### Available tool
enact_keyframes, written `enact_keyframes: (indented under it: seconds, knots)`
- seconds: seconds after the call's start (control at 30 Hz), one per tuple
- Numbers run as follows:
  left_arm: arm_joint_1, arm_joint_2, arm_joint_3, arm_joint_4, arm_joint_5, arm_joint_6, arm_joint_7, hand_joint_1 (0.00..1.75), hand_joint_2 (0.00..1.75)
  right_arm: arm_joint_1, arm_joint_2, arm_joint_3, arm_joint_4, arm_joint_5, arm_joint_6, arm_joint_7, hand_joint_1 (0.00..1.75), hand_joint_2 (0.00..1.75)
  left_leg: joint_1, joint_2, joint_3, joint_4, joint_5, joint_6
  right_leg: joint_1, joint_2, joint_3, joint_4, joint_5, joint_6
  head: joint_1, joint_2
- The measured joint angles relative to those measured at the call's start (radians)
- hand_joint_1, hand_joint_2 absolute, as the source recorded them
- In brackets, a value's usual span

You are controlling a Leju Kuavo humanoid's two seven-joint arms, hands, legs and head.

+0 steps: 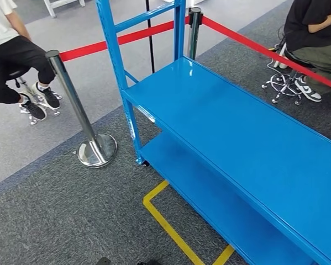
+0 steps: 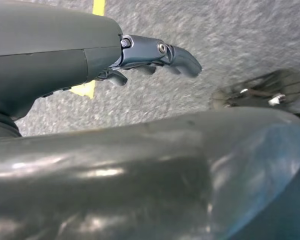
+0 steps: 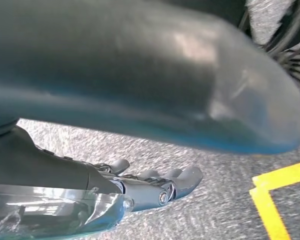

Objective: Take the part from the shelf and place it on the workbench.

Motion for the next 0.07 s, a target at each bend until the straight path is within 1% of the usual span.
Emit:
enact_keyframes:
  seconds: [0.03, 0.07]
  knots:
    - [-0.007, -0.001, 0.001, 0.0, 0.0, -0.002, 0.0, 0.0, 0.0, 0.0, -0.001, 0.004, -0.001, -0.004, 0.002, 0.001, 0.0, 0.0, 0.001, 0.002, 0.006, 0.003, -0.013, 0.006, 0.0, -0.011, 0.004, 0.007, -0.012, 0.006, -0.001, 0.0]
    - [-0.012, -0.002, 0.002, 0.0, 0.0, -0.003, -0.001, 0.0, 0.0, -0.001, -0.002, 0.005, -0.002, -0.005, 0.003, 0.001, 0.0, 0.0, 0.003, 0.004, 0.01, 0.002, -0.019, 0.009, 0.0, -0.017, 0.008, 0.008, -0.018, 0.009, -0.002, 0.0]
